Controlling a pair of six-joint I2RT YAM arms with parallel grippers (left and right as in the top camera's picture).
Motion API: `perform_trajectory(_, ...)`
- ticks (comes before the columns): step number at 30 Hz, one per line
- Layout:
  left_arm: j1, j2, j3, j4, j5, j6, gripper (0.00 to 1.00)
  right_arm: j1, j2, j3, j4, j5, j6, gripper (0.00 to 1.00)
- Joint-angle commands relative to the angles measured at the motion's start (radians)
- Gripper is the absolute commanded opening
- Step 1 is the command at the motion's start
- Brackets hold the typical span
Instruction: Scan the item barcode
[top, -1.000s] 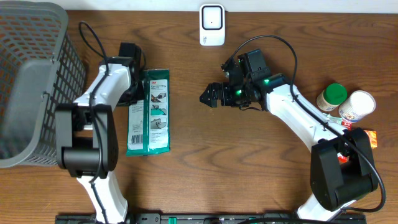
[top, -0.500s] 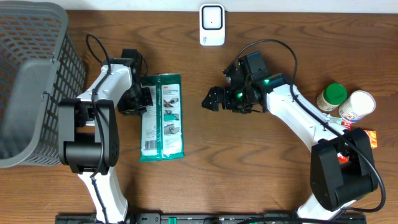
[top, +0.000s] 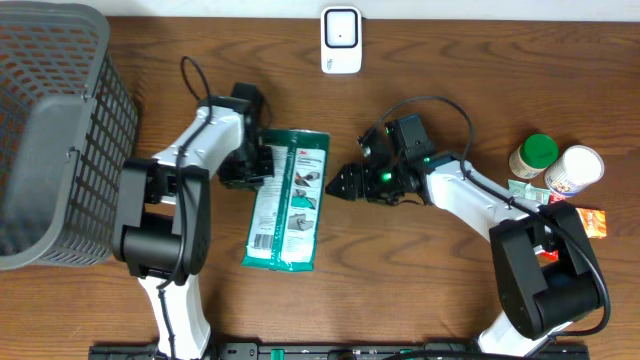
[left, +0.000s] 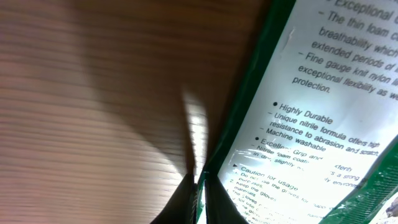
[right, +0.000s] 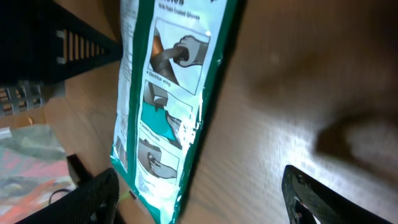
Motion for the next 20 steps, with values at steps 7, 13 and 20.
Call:
perform_trajectory(7,-0.037,0.000,-0.006,-0.006,0.013,-0.002,0.09,0.075,0.001,-0.116,0.106,-0.032,0.163,0.80)
perform_trajectory(13,-0.036,0.000,-0.006,-0.006,0.013,-0.002,0.09,0.182,0.001,-0.205,0.280,0.033,0.367,0.80)
perform_trajectory(20,-0.037,0.000,-0.006,-0.006,0.013,-0.002,0.09,0.262,0.001,-0.245,0.489,0.135,0.454,0.72)
